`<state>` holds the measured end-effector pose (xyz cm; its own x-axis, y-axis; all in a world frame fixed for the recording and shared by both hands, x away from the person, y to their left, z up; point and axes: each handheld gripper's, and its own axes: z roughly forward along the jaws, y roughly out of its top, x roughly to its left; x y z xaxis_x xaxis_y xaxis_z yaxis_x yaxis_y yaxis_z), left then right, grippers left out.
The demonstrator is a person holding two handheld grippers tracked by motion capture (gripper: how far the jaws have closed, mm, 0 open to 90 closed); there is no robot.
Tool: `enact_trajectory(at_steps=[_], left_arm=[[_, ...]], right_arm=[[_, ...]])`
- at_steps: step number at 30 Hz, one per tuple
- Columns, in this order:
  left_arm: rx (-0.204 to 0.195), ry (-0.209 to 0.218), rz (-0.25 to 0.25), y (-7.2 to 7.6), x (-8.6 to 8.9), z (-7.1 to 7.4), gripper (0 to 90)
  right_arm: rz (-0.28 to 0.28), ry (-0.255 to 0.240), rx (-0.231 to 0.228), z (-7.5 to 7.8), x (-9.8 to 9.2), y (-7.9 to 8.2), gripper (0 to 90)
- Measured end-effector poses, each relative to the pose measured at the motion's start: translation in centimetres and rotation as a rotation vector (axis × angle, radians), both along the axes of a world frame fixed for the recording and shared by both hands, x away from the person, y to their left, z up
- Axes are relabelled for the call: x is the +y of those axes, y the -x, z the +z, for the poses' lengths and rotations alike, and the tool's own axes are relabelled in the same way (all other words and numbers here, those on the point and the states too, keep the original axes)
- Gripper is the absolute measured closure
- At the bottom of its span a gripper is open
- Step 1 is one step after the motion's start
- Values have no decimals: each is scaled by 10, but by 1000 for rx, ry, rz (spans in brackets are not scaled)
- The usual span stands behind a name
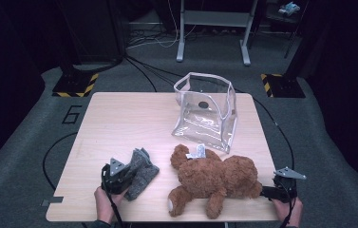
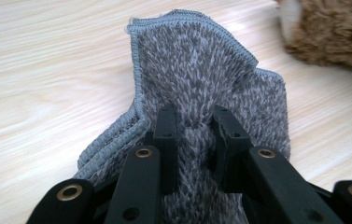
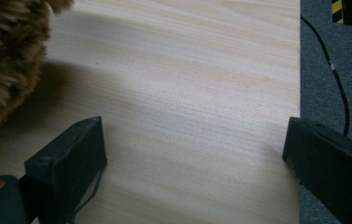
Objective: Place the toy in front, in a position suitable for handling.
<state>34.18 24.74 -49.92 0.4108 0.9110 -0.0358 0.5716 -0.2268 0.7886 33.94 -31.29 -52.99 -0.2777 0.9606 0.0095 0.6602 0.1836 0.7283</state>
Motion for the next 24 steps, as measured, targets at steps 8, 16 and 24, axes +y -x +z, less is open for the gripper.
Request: enact_trajectory(at_steps=[8, 16, 24], left_arm=[[-2, -13, 64, 6, 27, 4, 737], [6, -6, 148, 10, 59, 0, 719], [60, 7, 186, 6, 74, -15, 596]], right_arm=[[-1, -1, 0, 0, 0, 0, 55], [46, 2, 4, 0, 2, 0, 36], [44, 2, 3, 0, 2, 0, 36]])
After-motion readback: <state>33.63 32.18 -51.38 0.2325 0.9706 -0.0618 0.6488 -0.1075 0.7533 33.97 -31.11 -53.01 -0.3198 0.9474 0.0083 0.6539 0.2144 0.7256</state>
